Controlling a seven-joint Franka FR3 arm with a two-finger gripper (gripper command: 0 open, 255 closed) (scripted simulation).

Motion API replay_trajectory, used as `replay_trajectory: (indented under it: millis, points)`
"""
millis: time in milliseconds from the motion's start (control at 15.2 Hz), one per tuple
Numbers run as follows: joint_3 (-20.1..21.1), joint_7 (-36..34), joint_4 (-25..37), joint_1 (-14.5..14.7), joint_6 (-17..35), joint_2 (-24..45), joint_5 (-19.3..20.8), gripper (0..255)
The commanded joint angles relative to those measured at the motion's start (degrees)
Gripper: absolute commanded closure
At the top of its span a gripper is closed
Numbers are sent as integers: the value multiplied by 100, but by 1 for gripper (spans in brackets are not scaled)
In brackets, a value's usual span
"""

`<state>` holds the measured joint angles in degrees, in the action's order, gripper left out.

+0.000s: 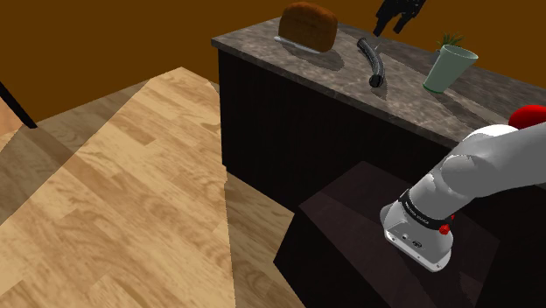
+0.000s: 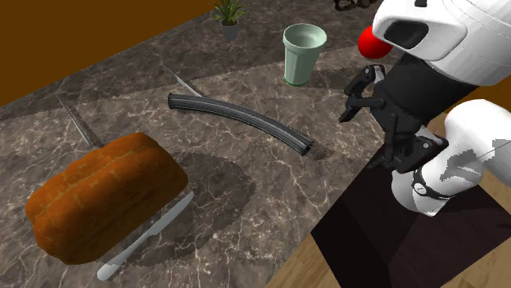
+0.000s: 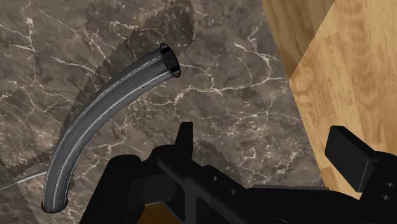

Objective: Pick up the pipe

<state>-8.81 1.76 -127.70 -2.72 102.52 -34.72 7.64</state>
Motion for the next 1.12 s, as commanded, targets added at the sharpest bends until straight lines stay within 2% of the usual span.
replay_trajectory:
  millis: [0, 528, 1056]
  points:
    - [-205, 202, 147, -36, 132, 353, 30, 0]
    - [-1032, 1130, 932, -187, 449, 1767, -61, 0]
    - [-1695, 2173, 2126, -447, 532, 3473, -598, 0]
